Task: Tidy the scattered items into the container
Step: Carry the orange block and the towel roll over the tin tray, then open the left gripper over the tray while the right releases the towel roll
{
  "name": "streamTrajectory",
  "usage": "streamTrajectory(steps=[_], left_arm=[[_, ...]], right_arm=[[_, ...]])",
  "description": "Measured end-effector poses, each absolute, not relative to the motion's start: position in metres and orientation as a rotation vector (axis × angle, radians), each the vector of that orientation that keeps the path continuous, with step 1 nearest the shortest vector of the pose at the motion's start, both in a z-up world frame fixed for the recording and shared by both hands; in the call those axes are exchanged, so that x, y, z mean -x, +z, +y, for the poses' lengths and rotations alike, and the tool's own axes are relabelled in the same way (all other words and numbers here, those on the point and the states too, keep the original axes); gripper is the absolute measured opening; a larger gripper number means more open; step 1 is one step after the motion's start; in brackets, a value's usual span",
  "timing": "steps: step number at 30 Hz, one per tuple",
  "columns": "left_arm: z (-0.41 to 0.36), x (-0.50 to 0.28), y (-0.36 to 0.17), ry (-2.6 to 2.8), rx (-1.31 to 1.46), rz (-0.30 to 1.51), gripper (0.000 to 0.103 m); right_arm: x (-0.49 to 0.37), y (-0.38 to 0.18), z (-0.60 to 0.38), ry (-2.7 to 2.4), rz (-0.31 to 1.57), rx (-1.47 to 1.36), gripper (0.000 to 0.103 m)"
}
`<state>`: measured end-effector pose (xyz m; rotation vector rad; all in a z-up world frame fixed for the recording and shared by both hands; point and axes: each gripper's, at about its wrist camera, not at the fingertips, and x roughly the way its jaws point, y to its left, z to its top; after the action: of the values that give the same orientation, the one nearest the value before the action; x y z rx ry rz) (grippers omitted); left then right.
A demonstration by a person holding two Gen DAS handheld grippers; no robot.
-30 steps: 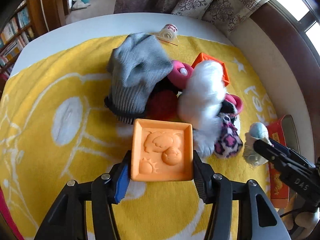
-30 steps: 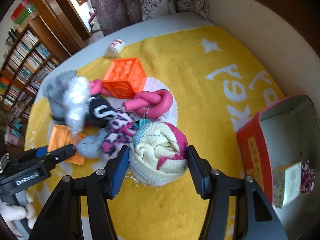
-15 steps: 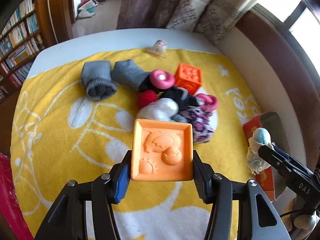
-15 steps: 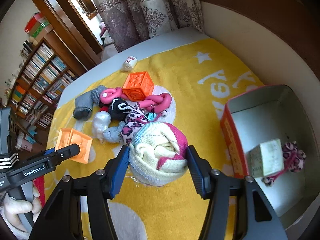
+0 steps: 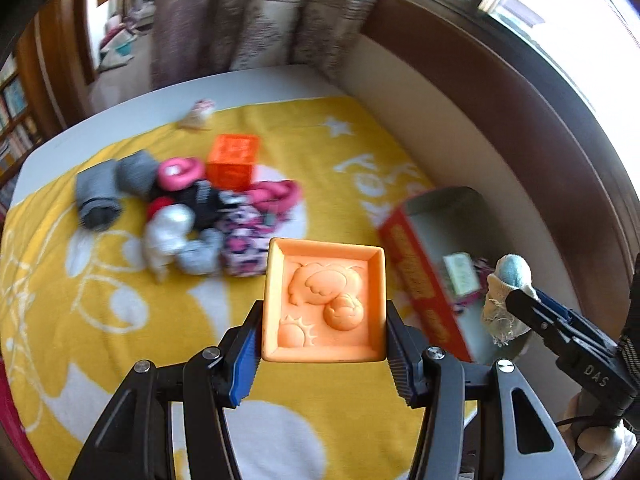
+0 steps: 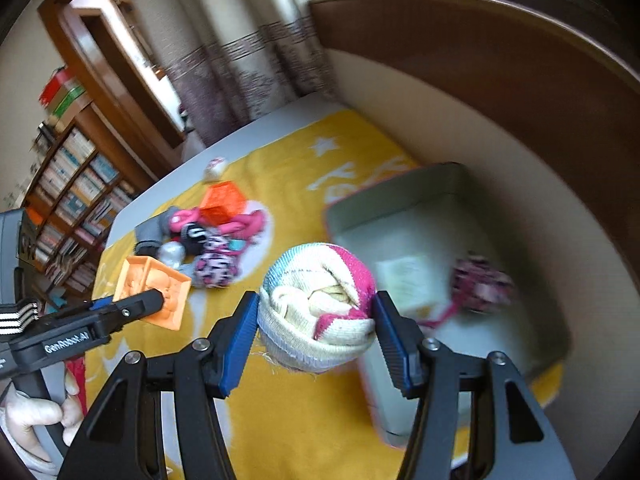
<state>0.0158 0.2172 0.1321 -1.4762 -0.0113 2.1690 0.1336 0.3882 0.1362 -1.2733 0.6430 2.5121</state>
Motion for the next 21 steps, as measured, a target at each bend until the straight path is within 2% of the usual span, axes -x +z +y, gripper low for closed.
streamTrajectory(steps=[9,21], left_arm=[[0.304,-0.051,0.144,2.037,1.387,0.093,0.057],[0.38,-0.083,0.135,1.848,1.368,0.184,0.057]], right_arm=[[-0.194,0.129,0.45,2.387,0.686,1.203,0.062],[-0.219,0.135,0.486,2.376,0.68,1.142,0.062]])
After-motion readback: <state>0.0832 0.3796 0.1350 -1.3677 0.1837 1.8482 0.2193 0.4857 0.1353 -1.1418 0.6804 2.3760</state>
